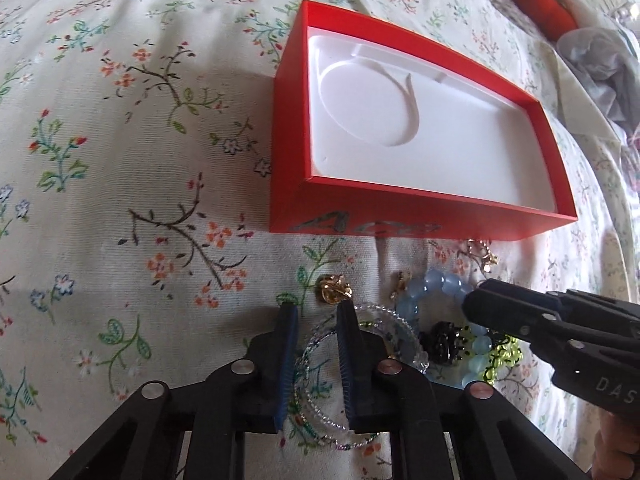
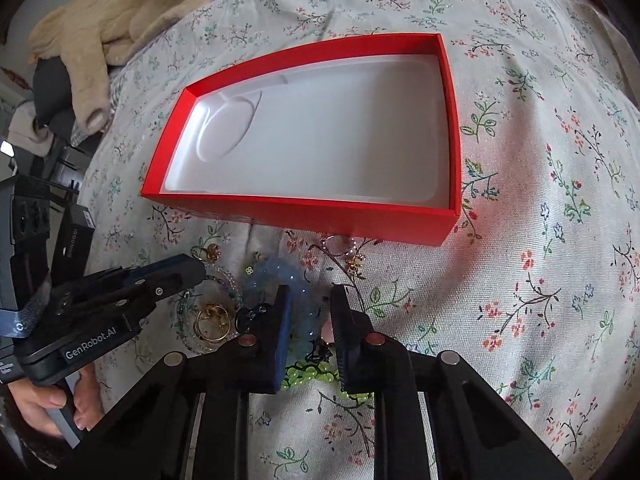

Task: Organize jewelry
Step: 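Grasp the clear beaded bracelet with the left tool while the right tool grasps the light-blue bracelet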

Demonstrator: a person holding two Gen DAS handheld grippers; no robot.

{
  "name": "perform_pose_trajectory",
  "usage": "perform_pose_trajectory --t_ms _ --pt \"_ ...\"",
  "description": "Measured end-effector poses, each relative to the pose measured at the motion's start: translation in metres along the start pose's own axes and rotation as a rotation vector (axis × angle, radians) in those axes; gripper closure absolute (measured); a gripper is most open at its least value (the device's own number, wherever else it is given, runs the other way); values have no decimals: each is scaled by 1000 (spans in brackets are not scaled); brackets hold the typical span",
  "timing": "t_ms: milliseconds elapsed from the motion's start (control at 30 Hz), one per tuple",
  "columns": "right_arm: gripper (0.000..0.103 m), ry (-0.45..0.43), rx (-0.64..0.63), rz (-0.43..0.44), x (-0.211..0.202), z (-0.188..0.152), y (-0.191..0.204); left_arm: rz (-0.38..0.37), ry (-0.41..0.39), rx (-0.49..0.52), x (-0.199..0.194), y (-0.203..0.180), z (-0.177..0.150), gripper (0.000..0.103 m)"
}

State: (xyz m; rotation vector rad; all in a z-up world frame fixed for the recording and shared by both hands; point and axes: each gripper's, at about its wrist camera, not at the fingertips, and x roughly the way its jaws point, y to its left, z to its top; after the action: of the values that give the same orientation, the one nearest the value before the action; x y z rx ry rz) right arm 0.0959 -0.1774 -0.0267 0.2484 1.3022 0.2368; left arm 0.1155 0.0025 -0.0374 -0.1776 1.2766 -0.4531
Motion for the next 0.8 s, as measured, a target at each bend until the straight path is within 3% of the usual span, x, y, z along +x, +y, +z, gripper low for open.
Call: perform_pose_trajectory --t_ms 133,600,800 --pt "91 -4 -15 3 2 0 1 6 3 5 1 -2 1 103" --pt "91 -65 -25 23 -29 -8 10 7 -63 68 -24 -16 -5 103" --pt "91 -71 -11 18 -34 -10 8 55 -13 51 -8 -6 0 103"
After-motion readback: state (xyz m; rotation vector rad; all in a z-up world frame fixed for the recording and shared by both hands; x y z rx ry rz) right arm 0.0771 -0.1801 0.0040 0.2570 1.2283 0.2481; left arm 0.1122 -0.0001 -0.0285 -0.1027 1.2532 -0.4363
